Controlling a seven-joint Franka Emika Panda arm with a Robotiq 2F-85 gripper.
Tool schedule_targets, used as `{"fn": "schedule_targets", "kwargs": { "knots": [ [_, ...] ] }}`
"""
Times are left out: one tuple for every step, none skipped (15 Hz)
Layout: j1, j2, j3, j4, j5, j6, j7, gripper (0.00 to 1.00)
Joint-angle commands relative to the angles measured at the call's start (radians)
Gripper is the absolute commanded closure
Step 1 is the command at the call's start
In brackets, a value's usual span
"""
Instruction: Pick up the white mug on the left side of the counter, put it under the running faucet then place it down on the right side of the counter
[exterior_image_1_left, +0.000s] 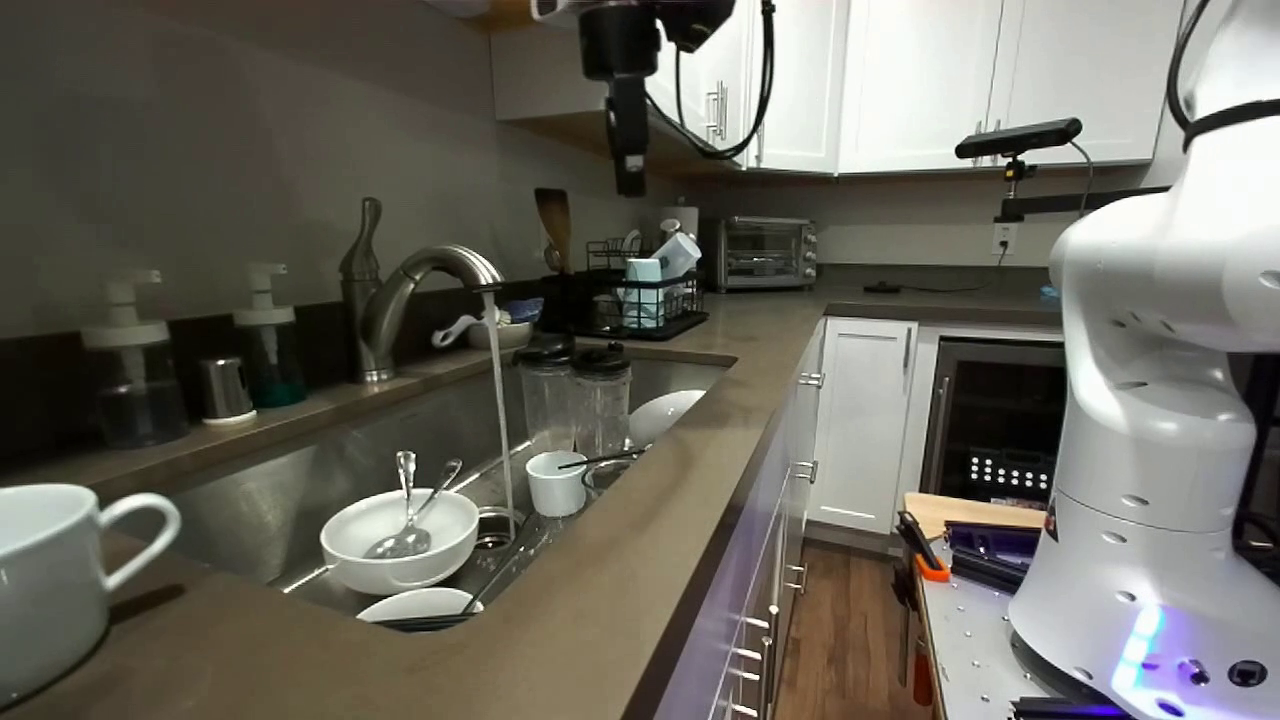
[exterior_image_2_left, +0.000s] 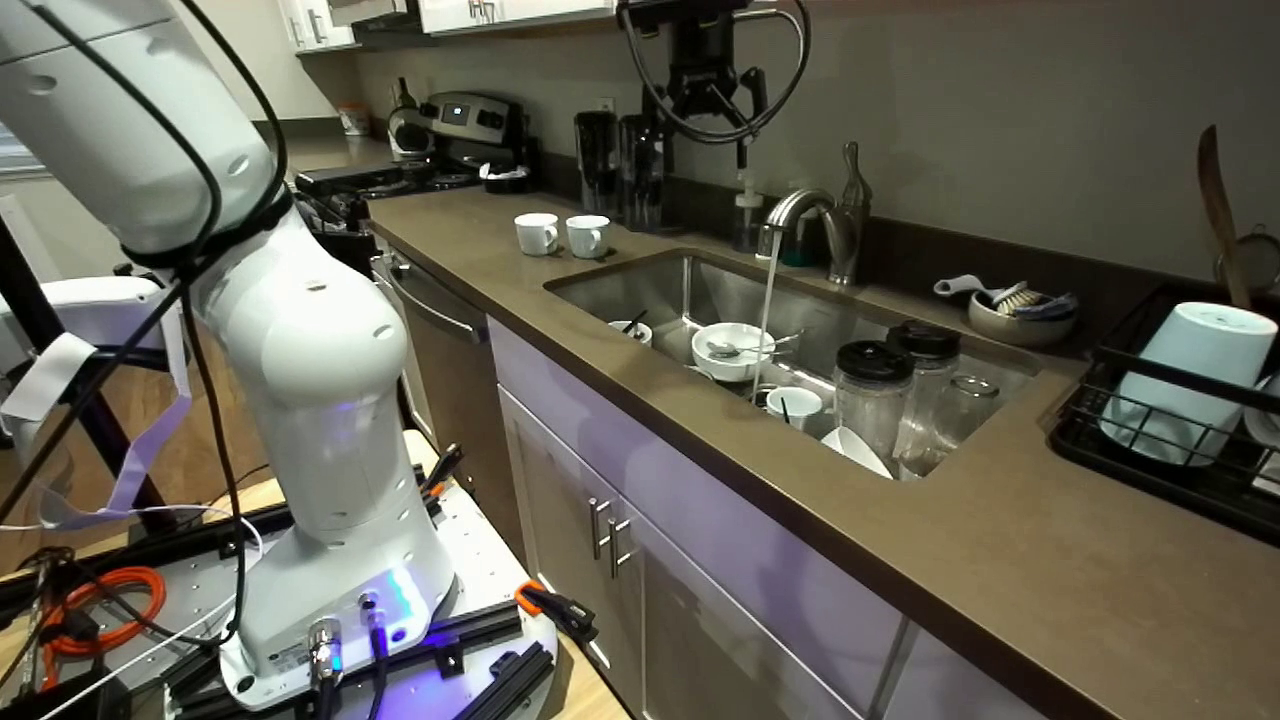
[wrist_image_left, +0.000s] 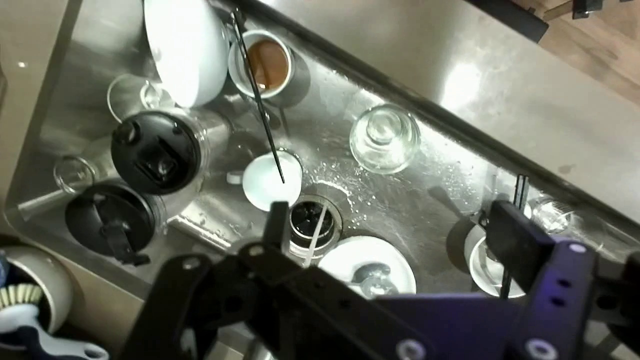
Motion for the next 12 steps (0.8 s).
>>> {"fn": "schedule_targets", "kwargs": {
  "knots": [
    [0.008,0.188,0.059,0.209,0.021,-0.068,-0.037,0.00],
    [0.009,0.213,0.075,0.233,0.017,-0.076,-0.039,0.00],
    [0.010,0.232,0.091,0.252,0.020,-0.078,-0.039,0.00],
    [0.010,0.236,0.104,0.252,0.022,-0.078,-0.033,0.00],
    [0.012,0.226,0.118,0.230,0.020,-0.068,-0.025,0.00],
    [0.015,0.215,0.130,0.208,0.020,-0.063,-0.015,0.00],
    [0.017,0.196,0.140,0.178,0.024,-0.050,-0.011,0.00],
    [0.020,0.180,0.148,0.152,0.030,-0.039,-0.013,0.00],
    [0.023,0.164,0.154,0.126,0.046,-0.027,-0.014,0.00],
    [0.026,0.153,0.160,0.105,0.062,-0.012,-0.018,0.00],
    [0.027,0.153,0.163,0.097,0.086,0.001,-0.027,0.00],
    [0.029,0.154,0.165,0.093,0.107,0.006,-0.033,0.00]
  ]
}}
